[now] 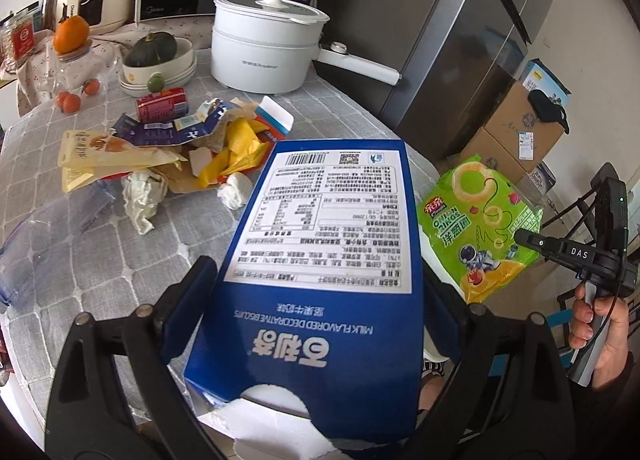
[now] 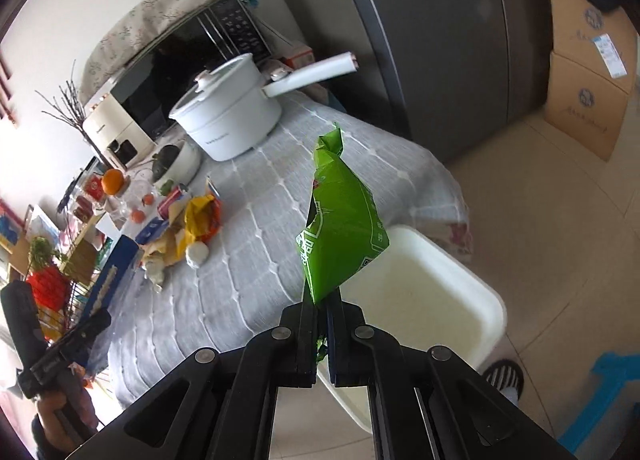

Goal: Collect trash
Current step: 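Carry the green snack bag with the right gripper and drop it into the white bin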

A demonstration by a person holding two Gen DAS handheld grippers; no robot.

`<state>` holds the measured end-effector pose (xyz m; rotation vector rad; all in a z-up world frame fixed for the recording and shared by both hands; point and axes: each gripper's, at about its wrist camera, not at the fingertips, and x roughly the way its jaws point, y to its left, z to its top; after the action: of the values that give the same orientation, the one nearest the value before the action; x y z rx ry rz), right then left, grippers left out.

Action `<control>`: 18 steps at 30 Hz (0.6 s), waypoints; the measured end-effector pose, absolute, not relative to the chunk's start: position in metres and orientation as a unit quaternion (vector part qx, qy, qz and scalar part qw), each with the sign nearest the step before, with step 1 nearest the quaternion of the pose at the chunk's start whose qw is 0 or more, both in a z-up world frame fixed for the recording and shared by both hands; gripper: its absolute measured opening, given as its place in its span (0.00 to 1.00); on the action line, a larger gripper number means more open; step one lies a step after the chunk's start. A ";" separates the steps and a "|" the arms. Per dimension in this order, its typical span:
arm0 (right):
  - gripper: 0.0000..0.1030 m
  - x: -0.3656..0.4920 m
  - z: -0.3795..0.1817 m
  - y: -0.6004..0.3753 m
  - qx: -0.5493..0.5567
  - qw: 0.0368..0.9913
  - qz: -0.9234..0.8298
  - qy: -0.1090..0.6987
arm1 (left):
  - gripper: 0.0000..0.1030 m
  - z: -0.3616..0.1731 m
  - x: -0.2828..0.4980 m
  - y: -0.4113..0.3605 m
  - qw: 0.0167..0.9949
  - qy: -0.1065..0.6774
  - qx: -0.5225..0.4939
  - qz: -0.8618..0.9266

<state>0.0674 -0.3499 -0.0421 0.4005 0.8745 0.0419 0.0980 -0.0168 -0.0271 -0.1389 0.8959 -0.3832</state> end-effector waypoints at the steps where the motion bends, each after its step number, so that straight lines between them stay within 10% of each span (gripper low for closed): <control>1: 0.04 0.065 -0.048 -0.356 0.195 0.882 0.016 0.428 | 0.91 -0.029 0.098 -0.022 0.881 0.431 -0.062 -0.187; 13: 0.09 0.078 -0.123 -0.370 0.178 0.826 -0.024 0.534 | 0.92 -0.055 0.089 -0.068 0.866 0.453 -0.006 -0.213; 18: 0.46 0.079 -0.126 -0.377 0.186 0.824 -0.038 0.534 | 0.92 -0.059 0.089 -0.090 0.858 0.459 0.011 -0.232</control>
<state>0.0792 -0.3770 -0.1255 0.3962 1.1344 -0.0818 0.0886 -0.0905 -0.0595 0.0229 0.9641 -0.4864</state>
